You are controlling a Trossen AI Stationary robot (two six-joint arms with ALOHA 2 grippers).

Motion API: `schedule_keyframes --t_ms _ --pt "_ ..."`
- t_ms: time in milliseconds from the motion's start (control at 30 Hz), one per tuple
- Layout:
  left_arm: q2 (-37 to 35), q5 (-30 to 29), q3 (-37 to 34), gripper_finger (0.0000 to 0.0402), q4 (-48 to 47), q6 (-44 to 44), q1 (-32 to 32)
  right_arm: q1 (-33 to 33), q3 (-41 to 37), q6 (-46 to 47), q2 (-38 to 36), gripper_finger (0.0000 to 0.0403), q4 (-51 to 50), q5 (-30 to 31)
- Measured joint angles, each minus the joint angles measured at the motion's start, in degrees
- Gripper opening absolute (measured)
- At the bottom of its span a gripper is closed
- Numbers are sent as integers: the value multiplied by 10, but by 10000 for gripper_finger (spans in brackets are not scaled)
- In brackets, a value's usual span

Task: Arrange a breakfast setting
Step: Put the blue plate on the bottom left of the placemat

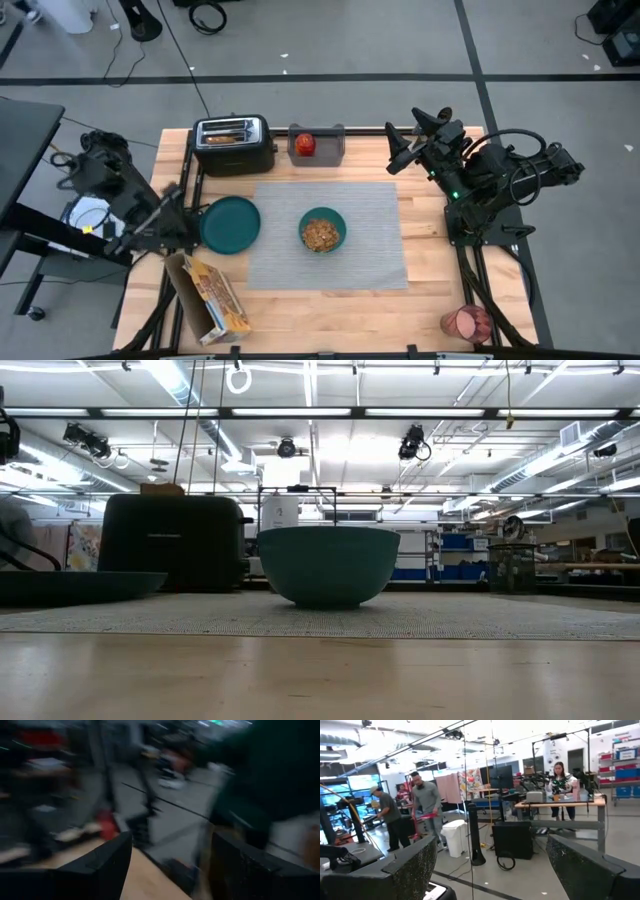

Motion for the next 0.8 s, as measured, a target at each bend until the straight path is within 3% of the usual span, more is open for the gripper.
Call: schedule_keyframes --t_ms 300,367,500,800 --pt "15 -355 2 275 81 -12 30 -20 0 -1 18 375 -1 -74" --pt "28 -397 1 271 92 -21 53 -25 0 -1 26 375 -2 -93" --pt "75 -381 2 263 104 -74 109 -36 0 -1 41 375 -6 -138" --pt "235 -238 0 258 129 -194 277 -47 0 5 80 375 -42 -212"
